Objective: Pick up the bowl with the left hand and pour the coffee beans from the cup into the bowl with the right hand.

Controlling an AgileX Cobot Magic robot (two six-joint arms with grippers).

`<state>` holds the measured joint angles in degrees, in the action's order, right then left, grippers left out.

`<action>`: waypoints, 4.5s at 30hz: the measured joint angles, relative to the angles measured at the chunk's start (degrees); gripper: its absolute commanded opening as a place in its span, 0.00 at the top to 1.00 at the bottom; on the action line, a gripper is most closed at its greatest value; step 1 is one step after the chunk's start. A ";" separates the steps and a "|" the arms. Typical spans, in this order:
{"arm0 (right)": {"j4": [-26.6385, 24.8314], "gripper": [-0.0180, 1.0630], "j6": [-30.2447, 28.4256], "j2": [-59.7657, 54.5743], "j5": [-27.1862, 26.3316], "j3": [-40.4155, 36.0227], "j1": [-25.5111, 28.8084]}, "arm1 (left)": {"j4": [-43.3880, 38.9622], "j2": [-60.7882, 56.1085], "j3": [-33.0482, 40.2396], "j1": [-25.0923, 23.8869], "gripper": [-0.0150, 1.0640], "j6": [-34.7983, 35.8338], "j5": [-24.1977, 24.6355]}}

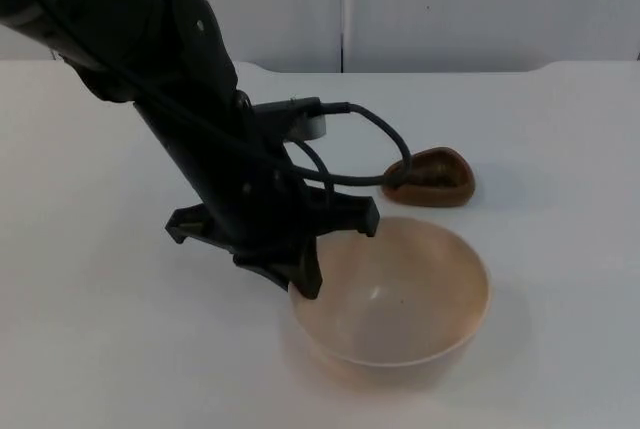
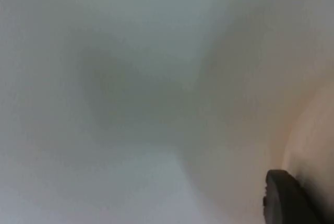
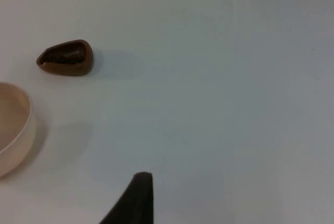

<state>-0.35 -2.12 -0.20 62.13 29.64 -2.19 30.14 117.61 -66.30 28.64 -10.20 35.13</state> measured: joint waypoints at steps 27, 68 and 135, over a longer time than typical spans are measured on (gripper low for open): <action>0.35 0.01 0.00 0.00 0.00 0.00 0.00 | -18.18 -13.70 0.00 -0.89 0.99 10.72 4.49; -2.26 0.01 0.21 0.00 0.00 0.00 0.00 | -13.52 -13.70 0.00 -10.65 0.99 20.07 9.09; -5.87 0.01 -0.45 -34.23 -6.40 19.28 0.00 | -36.33 -13.70 0.00 -2.99 0.99 50.00 11.02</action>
<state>-6.23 -2.58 -34.43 55.72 48.92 -2.19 -6.19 103.90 -66.30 25.66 39.80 46.15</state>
